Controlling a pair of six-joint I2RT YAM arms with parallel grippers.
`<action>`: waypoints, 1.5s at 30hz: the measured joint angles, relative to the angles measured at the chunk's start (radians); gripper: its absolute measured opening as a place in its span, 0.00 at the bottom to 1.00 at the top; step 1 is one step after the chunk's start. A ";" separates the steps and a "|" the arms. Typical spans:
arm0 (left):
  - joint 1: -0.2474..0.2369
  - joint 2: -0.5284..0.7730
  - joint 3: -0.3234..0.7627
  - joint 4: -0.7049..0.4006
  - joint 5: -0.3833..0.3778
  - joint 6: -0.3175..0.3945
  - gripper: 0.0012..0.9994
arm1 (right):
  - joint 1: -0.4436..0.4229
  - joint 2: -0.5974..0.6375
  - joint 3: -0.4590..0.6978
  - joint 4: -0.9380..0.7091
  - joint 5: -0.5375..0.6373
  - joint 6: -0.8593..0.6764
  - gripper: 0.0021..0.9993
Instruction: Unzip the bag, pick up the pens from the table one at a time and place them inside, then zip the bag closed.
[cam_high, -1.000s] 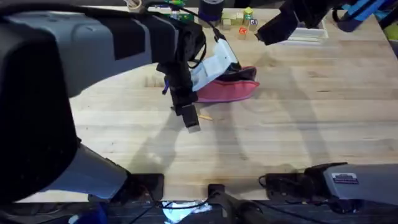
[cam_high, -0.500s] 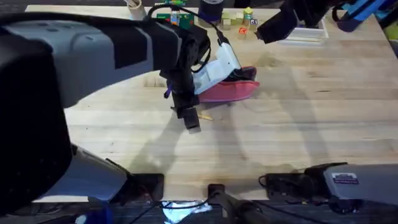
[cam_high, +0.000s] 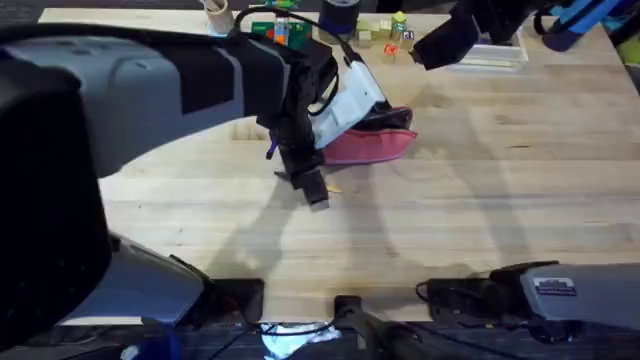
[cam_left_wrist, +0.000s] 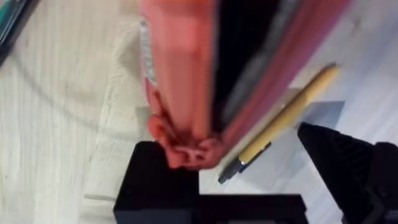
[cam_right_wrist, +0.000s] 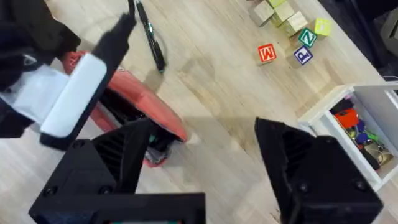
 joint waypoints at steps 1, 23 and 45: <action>0.000 -0.004 -0.007 0.018 0.000 -0.031 1.00 | 0.000 0.000 0.000 0.000 0.000 0.000 1.00; -0.013 -0.058 -0.091 0.130 -0.013 -0.120 1.00 | 0.000 0.000 0.000 0.048 0.000 0.000 1.00; -0.026 -0.057 -0.089 0.144 0.035 -0.132 0.05 | 0.000 0.000 0.000 0.051 0.000 0.000 1.00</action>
